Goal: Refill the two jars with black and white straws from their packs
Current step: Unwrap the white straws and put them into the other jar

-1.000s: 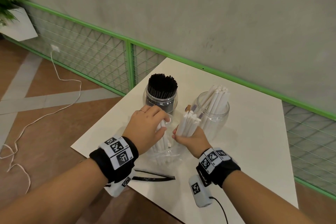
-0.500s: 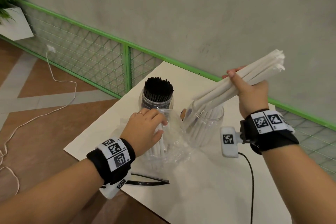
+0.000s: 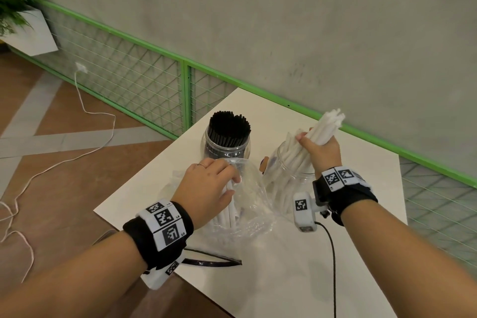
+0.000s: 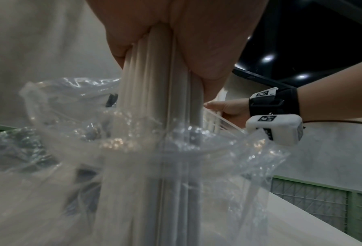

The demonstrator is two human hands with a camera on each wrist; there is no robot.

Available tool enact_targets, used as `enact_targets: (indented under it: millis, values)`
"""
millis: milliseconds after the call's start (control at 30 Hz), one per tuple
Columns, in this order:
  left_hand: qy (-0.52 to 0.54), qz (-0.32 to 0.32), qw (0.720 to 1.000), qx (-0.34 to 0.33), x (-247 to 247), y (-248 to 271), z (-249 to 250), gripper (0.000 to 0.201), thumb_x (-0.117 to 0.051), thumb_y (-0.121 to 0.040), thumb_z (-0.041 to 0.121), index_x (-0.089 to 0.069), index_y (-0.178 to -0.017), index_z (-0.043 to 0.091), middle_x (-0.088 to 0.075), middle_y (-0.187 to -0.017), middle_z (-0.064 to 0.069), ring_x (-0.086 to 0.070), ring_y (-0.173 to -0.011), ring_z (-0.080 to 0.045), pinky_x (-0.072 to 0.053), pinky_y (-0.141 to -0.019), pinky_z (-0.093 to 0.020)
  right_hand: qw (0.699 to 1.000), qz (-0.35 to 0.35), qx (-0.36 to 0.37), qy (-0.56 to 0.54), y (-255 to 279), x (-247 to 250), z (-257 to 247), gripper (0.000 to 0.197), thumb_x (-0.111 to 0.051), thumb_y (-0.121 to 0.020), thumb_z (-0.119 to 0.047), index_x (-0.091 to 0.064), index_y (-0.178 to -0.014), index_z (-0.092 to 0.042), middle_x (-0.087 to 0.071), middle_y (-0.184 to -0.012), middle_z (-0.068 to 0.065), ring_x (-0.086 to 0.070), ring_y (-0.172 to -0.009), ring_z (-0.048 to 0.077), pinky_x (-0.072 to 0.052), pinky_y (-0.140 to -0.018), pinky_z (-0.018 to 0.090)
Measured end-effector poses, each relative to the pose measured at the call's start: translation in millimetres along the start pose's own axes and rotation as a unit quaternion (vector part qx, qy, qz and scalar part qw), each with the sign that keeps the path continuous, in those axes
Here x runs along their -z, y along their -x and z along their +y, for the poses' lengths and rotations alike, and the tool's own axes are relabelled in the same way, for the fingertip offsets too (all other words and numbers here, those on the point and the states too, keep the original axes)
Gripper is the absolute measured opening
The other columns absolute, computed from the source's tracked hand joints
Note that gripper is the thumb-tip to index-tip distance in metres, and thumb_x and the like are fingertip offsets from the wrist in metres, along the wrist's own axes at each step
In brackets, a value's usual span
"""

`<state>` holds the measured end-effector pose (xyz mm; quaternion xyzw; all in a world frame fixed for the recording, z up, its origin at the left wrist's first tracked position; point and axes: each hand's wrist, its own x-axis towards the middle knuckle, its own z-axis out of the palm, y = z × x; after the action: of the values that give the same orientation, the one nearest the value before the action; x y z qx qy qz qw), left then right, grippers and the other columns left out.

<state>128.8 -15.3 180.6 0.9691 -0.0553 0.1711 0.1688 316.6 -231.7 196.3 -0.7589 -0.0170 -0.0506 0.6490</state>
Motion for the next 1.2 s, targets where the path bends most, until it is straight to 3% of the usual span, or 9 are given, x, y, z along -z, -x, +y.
enact_targets:
  millis: [167,267,433,567,700,800,967,1100,1200]
  values:
    - [0.002,0.002,1.0,-0.002,0,-1,0,0.024,-0.069,-0.075,0.027,-0.057,-0.096,0.031,-0.06,-0.099,0.01,-0.057,-0.092,-0.02,-0.047,-0.073,-0.036,0.998,-0.019,0.039,0.049,2,-3,-2,0.052,-0.078,-0.078,-0.019,-0.052,-0.123,-0.01,-0.059,-0.113,0.003,-0.055,-0.106,0.015,-0.044,-0.09,0.023]
    - [0.001,0.003,1.0,-0.002,0,-1,0,0.024,-0.07,-0.075,0.027,-0.058,-0.095,0.03,-0.06,-0.098,0.01,-0.057,-0.091,-0.019,-0.047,-0.073,-0.036,0.987,-0.042,0.095,0.121,2,0,-6,0.055,-0.073,-0.083,-0.023,-0.048,-0.131,-0.014,-0.054,-0.128,0.003,-0.049,-0.116,0.013,-0.041,-0.102,0.029]
    - [-0.001,0.005,1.0,-0.002,-1,-1,0,0.024,-0.07,-0.074,0.026,-0.058,-0.094,0.03,-0.06,-0.097,0.01,-0.058,-0.09,-0.019,-0.046,-0.072,-0.035,0.932,-0.117,0.194,0.284,-2,-2,-8,0.064,-0.063,-0.091,-0.031,-0.034,-0.145,-0.012,-0.035,-0.151,0.006,-0.03,-0.139,0.02,-0.025,-0.115,0.036]
    - [-0.001,0.005,1.0,-0.001,-1,-1,0,0.024,-0.07,-0.074,0.027,-0.058,-0.094,0.03,-0.06,-0.096,0.01,-0.058,-0.09,-0.02,-0.046,-0.071,-0.035,0.873,-0.196,0.212,0.392,-4,-13,1,0.052,-0.06,-0.093,-0.028,-0.046,-0.137,-0.005,-0.047,-0.141,0.013,-0.037,-0.135,0.029,-0.027,-0.114,0.04]
    - [-0.002,0.003,1.0,0.0,0,1,0,0.023,-0.07,-0.074,0.028,-0.058,-0.094,0.031,-0.06,-0.096,0.011,-0.058,-0.09,-0.019,-0.046,-0.071,-0.034,0.849,-0.121,0.253,0.448,-10,-16,5,0.063,-0.062,-0.087,-0.041,-0.043,-0.14,-0.013,-0.042,-0.144,0.011,-0.032,-0.137,0.034,-0.026,-0.112,0.052]
    - [-0.003,0.005,1.0,-0.001,1,3,1,0.025,-0.07,-0.073,0.028,-0.058,-0.094,0.031,-0.06,-0.096,0.011,-0.058,-0.09,-0.018,-0.047,-0.071,-0.034,0.822,-0.108,0.159,0.536,-16,-18,8,0.076,-0.058,-0.083,-0.06,-0.03,-0.146,-0.031,-0.022,-0.157,0.002,-0.01,-0.146,0.033,-0.013,-0.113,0.057]
    - [-0.005,0.002,1.0,0.003,0,4,0,0.025,-0.069,-0.074,0.03,-0.058,-0.096,0.032,-0.06,-0.097,0.012,-0.058,-0.092,-0.018,-0.047,-0.073,-0.035,0.809,-0.103,0.162,0.555,-22,-20,8,0.048,-0.063,-0.082,-0.053,-0.055,-0.123,-0.03,-0.05,-0.133,-0.001,-0.035,-0.129,0.029,-0.032,-0.101,0.048]
    - [-0.004,0.001,1.0,0.001,1,4,1,0.025,-0.07,-0.074,0.03,-0.058,-0.096,0.032,-0.06,-0.098,0.012,-0.058,-0.093,-0.017,-0.048,-0.074,-0.035,0.842,-0.085,0.169,0.506,-23,-17,12,0.038,-0.071,-0.077,-0.044,-0.062,-0.111,-0.03,-0.051,-0.127,-0.003,-0.036,-0.125,0.029,-0.031,-0.101,0.048]
    - [-0.004,0.005,1.0,0.0,2,4,1,0.025,-0.07,-0.074,0.029,-0.058,-0.096,0.032,-0.061,-0.098,0.012,-0.059,-0.093,-0.017,-0.048,-0.074,-0.036,0.844,-0.122,0.164,0.496,-31,-12,18,0.044,-0.071,-0.077,-0.043,-0.063,-0.117,-0.026,-0.051,-0.131,0.0,-0.041,-0.126,0.031,-0.03,-0.105,0.044]
